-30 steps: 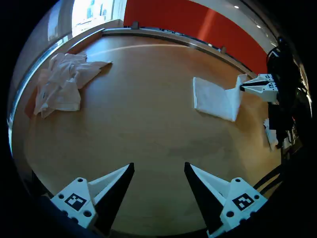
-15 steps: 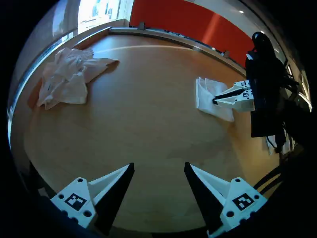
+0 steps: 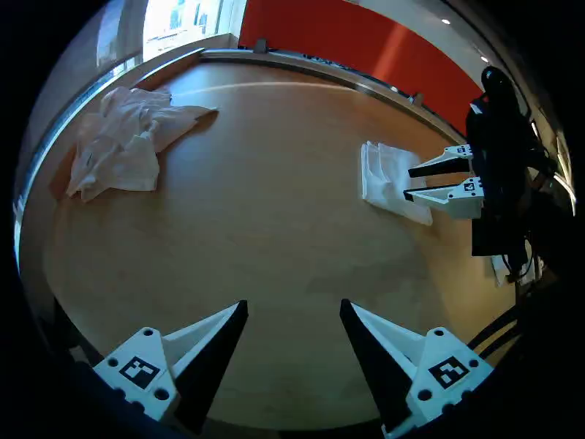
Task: Fold towel
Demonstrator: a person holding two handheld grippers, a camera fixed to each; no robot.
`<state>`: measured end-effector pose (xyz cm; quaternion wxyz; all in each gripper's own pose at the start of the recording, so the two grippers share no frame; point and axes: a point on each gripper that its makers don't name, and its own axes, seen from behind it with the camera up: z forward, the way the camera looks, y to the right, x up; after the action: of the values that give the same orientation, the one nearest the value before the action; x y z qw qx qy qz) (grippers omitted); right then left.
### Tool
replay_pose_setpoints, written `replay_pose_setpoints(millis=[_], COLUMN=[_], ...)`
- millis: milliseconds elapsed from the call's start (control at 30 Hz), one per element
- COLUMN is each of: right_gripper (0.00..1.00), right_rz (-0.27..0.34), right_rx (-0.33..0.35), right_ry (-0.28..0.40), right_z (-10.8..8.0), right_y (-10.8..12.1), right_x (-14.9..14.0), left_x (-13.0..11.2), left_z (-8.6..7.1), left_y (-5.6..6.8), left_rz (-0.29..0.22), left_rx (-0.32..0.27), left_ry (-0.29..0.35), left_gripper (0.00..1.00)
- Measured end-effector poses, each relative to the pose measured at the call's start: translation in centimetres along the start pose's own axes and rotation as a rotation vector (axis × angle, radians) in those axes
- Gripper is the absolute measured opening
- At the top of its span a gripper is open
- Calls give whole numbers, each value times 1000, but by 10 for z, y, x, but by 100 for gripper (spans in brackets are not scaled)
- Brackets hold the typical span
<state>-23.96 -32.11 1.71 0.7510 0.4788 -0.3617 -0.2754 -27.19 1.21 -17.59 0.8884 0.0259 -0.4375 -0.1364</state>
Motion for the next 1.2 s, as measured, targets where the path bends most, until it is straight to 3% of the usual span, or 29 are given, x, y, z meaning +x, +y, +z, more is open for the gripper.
replay_pose_setpoints(millis=[767, 1200], right_gripper=[73, 71], right_rz=[121, 163], right_rx=[-60, -65], right_ry=[-39, -66], right_z=[-30, -25], right_y=[1, -7], right_x=[-66, -90], left_x=[-2, -7], left_z=[-1, -1], left_y=[2, 5], left_rz=[-10, -8], left_rx=[4, 0], left_ry=[-1, -6], left_gripper=[94, 94])
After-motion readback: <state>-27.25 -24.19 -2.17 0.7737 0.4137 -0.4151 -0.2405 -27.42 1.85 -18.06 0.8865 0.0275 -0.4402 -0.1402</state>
